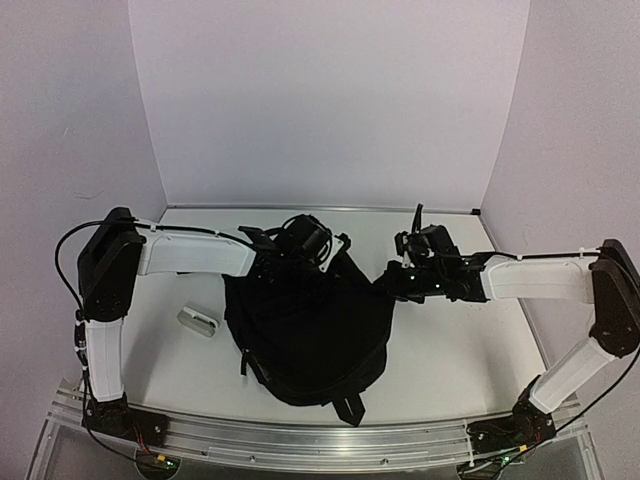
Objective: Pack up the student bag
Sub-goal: Zip the student bag at the center of the board.
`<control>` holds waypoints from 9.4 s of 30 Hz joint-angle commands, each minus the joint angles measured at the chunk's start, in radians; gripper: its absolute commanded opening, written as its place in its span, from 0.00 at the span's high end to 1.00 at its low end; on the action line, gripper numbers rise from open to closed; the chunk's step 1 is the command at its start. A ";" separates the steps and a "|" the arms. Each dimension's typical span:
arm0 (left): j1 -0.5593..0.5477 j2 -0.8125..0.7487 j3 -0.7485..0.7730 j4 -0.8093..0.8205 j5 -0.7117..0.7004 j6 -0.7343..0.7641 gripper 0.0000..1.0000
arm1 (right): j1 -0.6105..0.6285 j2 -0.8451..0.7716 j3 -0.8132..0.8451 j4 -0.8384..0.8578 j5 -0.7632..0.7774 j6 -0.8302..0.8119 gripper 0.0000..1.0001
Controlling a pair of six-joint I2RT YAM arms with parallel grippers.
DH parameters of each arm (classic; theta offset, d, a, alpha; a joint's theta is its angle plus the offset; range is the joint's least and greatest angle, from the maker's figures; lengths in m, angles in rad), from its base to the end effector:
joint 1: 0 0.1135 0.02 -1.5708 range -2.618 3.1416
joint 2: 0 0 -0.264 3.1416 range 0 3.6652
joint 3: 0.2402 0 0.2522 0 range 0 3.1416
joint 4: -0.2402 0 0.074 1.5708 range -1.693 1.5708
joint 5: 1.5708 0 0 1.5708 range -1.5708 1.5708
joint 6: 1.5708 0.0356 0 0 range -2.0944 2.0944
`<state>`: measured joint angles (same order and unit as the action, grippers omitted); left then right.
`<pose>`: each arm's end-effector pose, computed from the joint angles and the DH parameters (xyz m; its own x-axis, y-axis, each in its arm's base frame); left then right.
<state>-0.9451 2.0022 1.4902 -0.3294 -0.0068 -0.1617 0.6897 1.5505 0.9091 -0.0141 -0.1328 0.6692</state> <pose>0.2616 -0.3617 0.2039 -0.5610 0.5016 -0.6585 0.7271 0.6789 -0.1023 0.2542 0.2158 0.2123 -0.8103 0.1287 -0.5717 -0.2665 0.7880 0.5551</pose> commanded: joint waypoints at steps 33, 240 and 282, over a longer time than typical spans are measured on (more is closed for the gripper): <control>0.075 -0.216 -0.231 0.000 0.065 0.266 1.00 | 0.171 0.072 0.298 -0.262 0.085 -0.299 0.61; -0.009 -0.114 -0.170 0.372 0.712 -0.350 0.43 | 0.191 -0.308 -0.107 -0.253 0.437 0.322 0.48; -0.054 -0.195 -0.253 0.380 0.712 -0.367 1.00 | 0.172 -0.016 -0.052 -0.060 0.329 0.372 1.00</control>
<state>-0.9890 1.9035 1.2662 0.0600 0.7098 -0.5316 0.8831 1.4866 0.8074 -0.1077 0.1530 1.0134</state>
